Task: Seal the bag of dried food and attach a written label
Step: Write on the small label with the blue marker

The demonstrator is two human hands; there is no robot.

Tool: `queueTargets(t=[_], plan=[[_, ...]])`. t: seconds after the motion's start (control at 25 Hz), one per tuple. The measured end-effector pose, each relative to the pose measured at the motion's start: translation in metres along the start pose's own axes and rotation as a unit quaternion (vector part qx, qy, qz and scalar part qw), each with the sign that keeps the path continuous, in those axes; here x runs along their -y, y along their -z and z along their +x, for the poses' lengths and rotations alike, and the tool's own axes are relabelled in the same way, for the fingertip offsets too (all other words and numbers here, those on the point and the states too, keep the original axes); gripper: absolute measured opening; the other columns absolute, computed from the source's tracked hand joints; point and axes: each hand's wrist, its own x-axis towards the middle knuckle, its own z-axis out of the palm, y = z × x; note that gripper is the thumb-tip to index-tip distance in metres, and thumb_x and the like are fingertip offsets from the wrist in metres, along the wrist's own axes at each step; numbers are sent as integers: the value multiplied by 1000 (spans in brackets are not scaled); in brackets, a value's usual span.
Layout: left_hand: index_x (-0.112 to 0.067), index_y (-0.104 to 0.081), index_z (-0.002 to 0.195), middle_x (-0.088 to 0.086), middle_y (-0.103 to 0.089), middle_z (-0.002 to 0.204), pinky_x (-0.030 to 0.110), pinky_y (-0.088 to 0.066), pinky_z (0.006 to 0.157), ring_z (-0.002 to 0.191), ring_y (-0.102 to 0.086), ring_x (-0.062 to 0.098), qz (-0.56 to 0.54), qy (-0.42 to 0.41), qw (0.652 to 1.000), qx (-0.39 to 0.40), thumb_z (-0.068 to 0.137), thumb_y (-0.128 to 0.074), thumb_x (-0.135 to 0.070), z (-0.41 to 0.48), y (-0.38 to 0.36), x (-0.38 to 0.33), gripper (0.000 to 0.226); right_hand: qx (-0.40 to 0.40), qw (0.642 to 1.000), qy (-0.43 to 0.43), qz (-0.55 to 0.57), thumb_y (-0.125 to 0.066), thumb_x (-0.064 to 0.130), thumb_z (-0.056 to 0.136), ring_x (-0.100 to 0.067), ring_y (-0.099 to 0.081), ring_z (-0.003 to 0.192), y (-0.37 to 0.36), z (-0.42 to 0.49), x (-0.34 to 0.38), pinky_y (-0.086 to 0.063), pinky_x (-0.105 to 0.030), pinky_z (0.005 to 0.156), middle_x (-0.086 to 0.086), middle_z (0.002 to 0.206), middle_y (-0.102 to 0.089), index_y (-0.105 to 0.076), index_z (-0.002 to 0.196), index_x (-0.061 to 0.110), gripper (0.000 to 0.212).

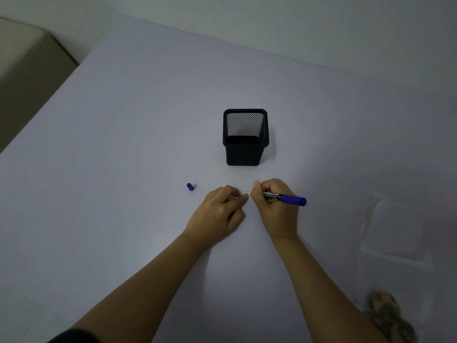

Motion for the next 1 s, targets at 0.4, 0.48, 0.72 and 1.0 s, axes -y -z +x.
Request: queueTargets(t=[0.4, 0.48, 0.72, 1.0], plan=[[-5, -69, 104, 9, -62, 94, 31, -51, 71, 76, -60, 19, -9, -1, 1000, -8, 87, -49, -20, -1, -1, 1, 31, -149, 985, -85, -9, -50, 23, 84, -21, -41, 43, -13, 0, 12, -37, -26, 43, -8, 49, -45, -40, 57, 9, 31], [-5, -70, 103, 9, -62, 94, 31, -51, 71, 76, -60, 19, -6, -2, 1000, -9, 87, -48, -20, 0, 0, 1, 31, -144, 985, -91, 4, -50, 24, 83, -23, -44, 42, -13, 0, 11, -40, -31, 41, -10, 48, -47, -44, 58, 6, 32], [-6, -71, 102, 9, -63, 93, 28, -51, 72, 77, -62, 19, -2, -5, 1000, -11, 86, -47, -21, 0, 0, 0, 32, -116, 991, -64, -13, -48, 25, 82, -17, -41, 41, -17, 0, 11, -34, -17, 42, -6, 47, -47, -45, 57, 5, 32], [-9, -70, 103, 7, -62, 94, 26, -48, 73, 78, -59, 17, -7, 9, 1000, -5, 86, -46, -21, 0, -2, 0, 33, -124, 989, -74, -24, -46, 25, 83, -21, -42, 43, -23, 4, 14, -36, -25, 42, -7, 50, -45, -44, 58, 2, 34]])
